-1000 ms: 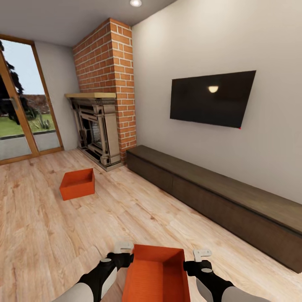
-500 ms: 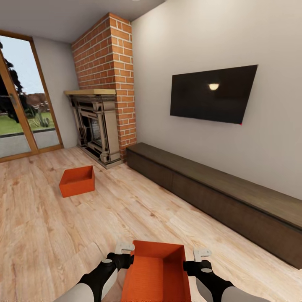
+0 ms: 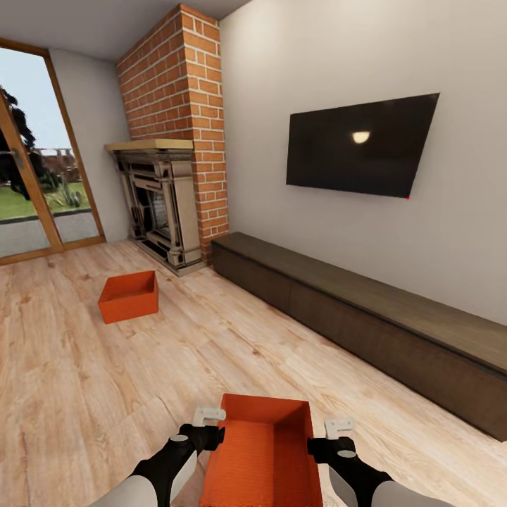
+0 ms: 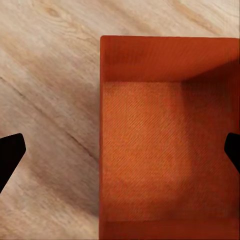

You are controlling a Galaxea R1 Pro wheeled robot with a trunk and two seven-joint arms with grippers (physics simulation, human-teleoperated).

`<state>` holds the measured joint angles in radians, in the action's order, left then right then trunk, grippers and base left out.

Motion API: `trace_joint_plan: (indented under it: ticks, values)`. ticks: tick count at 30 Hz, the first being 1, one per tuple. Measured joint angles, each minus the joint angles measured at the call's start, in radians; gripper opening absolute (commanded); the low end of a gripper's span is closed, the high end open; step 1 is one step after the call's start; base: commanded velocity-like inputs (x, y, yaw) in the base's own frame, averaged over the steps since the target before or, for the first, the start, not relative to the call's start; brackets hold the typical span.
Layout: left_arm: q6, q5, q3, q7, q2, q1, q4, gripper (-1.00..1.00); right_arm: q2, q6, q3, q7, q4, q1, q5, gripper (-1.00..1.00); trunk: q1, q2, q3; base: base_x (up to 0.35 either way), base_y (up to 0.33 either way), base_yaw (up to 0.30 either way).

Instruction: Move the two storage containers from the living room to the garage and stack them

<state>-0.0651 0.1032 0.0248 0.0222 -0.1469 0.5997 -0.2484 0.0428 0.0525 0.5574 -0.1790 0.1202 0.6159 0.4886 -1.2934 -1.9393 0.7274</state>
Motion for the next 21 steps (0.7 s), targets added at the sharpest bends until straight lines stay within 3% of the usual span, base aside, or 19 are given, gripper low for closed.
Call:
trace_joint_plan:
  ticks: [21]
  values:
    - [0.0, 0.0, 0.0, 0.0, 0.002, 0.0, 0.0, 1.0, -0.002, 0.0, 0.0, 0.0, 0.0, 0.0, 0.001, 1.0, -0.081, -0.147, 0.099, 0.0, 0.0, 0.0]
